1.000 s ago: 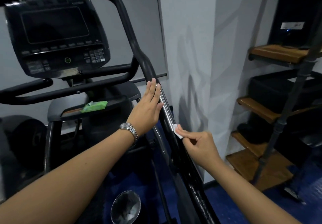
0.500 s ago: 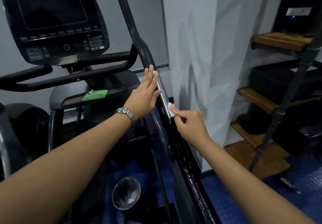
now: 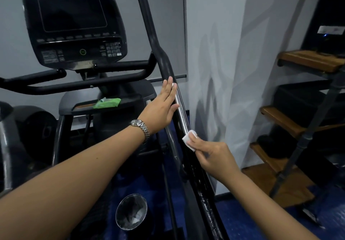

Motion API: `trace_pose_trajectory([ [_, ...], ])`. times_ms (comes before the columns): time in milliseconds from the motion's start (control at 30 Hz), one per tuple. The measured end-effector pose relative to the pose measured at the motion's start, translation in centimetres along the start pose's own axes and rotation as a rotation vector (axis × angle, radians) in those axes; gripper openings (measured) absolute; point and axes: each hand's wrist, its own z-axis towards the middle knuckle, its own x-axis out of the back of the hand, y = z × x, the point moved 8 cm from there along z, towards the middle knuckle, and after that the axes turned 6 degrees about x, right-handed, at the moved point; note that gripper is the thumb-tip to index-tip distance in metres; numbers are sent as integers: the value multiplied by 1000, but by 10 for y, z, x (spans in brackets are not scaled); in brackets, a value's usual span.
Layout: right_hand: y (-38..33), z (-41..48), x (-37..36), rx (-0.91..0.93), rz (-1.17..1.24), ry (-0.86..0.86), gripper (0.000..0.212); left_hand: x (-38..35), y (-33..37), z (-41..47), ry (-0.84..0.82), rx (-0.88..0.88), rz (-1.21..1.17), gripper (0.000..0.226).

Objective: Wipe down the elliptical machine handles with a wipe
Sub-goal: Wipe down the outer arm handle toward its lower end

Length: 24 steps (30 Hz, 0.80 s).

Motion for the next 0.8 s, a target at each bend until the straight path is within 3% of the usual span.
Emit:
trace_pose_trajectory([
  [267,-4,0,-3,-14,-12,-4,38,2,2,-1,-26,16,2,60],
  [433,29,-3,15,-365,212,126,30,-4,-1,-1,-31,48,-2,60],
  [700,-1,-34,-8,-146,24,59,38,-11,3,-3,16,69,-33,58],
  [800,5,-29,-2,-158,2,50,38,-14,5,-4,21,84,-52,58],
])
